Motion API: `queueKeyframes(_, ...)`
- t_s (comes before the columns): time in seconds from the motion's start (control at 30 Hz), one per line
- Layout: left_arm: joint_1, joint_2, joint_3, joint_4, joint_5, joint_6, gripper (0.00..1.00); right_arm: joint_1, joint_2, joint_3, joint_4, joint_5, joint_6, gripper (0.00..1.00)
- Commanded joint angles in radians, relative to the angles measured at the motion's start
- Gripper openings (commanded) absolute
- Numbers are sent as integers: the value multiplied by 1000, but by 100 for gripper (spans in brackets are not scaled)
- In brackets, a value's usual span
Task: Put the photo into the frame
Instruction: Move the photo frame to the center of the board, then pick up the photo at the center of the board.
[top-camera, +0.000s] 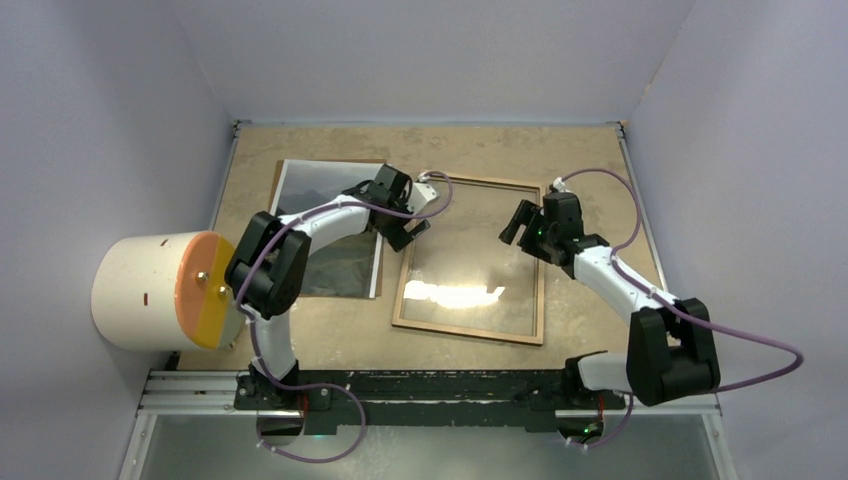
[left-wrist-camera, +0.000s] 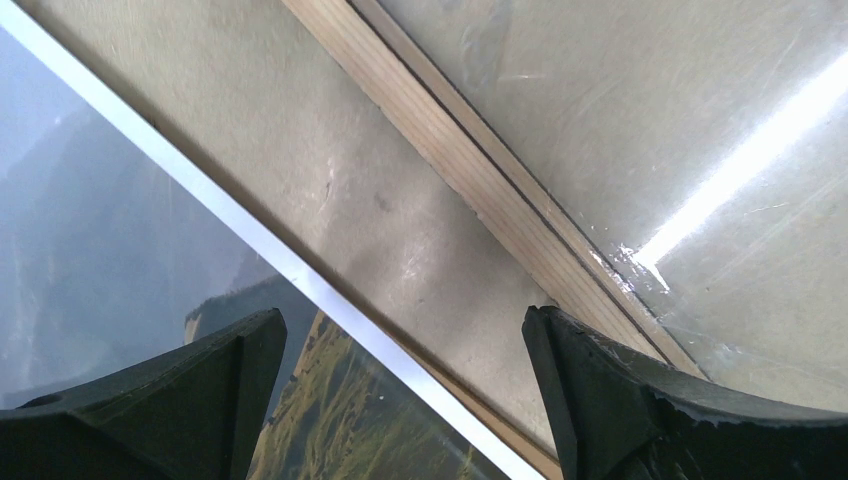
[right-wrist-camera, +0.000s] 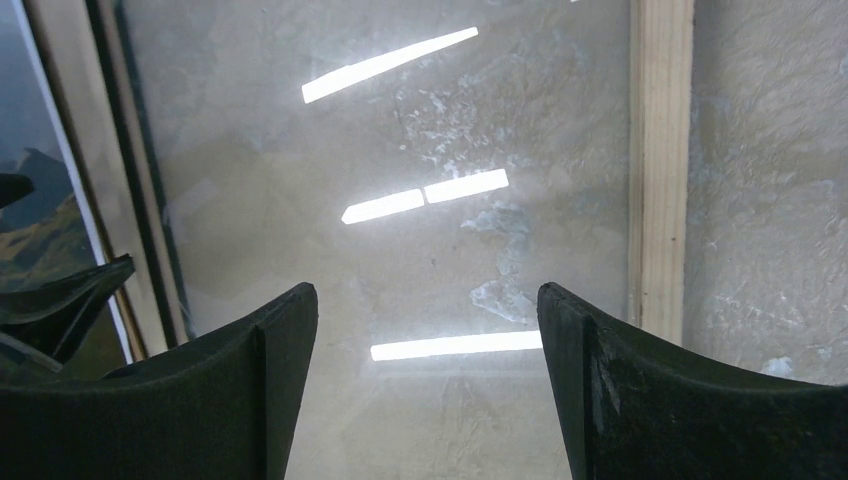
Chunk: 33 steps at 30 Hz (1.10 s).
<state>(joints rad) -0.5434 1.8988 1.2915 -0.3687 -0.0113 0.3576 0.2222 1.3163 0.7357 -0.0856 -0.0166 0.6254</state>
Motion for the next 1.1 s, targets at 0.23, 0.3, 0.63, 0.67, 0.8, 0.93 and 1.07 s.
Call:
queueKeyframes(0.23, 269, 69, 450, -190, -70, 10, 100, 168, 176, 303, 55, -2, 76, 79)
queueKeyframes(0.3, 328, 112, 517, -211, -177, 22, 99, 234, 268, 409, 56, 14, 83, 78)
queueKeyframes(0.63, 586, 280, 617, -154, -538, -15, 86, 426, 816, 1017, -61, 66, 97, 76)
queueKeyframes(0.67, 597, 288, 608, -148, -544, -18, 85, 432, 860, 1082, -75, 71, 100, 75)
queueKeyframes(0.8, 613, 295, 520, -69, -589, -3, 83, 443, 989, 1214, -112, 85, 108, 73)
queueKeyframes(0.93, 614, 304, 455, 6, -633, 25, 83, 444, 1066, 1278, -123, 89, 124, 73)
queueKeyframes(1.07, 614, 318, 410, 36, -621, 38, 83, 444, 1119, 1314, -121, 86, 142, 73)
